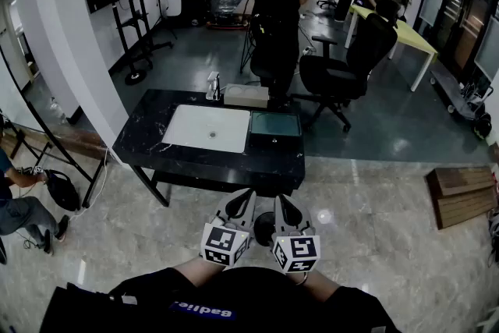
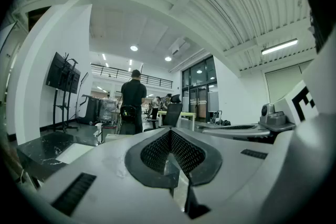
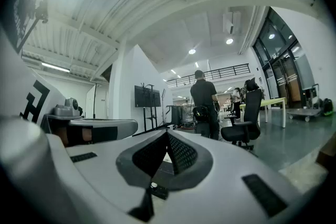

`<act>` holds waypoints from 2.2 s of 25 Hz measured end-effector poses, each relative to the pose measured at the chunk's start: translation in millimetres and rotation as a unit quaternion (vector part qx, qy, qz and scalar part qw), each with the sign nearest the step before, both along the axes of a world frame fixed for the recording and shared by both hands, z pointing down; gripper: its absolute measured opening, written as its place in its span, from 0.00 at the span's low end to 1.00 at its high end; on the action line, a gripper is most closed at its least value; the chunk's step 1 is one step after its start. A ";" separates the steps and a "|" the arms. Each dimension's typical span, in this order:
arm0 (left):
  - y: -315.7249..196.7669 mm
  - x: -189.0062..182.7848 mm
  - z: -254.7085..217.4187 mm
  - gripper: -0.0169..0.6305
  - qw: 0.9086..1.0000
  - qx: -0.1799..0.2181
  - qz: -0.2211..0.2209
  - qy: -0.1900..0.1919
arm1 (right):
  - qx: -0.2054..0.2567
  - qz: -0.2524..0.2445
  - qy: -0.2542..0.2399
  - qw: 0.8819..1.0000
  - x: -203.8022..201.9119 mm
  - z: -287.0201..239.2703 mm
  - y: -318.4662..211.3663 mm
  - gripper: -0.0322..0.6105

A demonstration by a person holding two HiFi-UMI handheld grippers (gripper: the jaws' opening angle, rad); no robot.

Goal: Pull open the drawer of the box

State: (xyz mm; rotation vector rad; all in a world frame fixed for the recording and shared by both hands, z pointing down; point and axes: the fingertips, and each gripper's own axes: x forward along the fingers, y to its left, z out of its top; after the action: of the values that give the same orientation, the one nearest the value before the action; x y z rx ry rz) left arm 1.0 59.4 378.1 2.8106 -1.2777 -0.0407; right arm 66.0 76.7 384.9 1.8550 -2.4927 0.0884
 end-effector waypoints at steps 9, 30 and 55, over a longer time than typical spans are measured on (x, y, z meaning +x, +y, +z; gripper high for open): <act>2.2 0.8 2.1 0.01 1.000 -0.002 0.003 0.000 | 0.000 -0.003 -0.002 1.000 -3.0 1.4 1.2 0.05; 5.2 9.0 4.7 0.01 1.000 -0.008 0.005 0.000 | 0.010 -0.007 -0.014 1.000 2.8 -3.0 5.0 0.05; -7.8 64.0 0.2 0.01 1.000 -0.007 -0.024 -0.006 | 0.010 -0.037 -0.023 0.999 60.0 -4.6 -9.2 0.05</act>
State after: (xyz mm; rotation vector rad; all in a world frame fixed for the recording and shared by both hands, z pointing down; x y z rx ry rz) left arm 65.0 51.6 378.3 2.7720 -1.3419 -0.0167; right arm 126.0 67.5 380.3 1.7869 -2.5993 0.1051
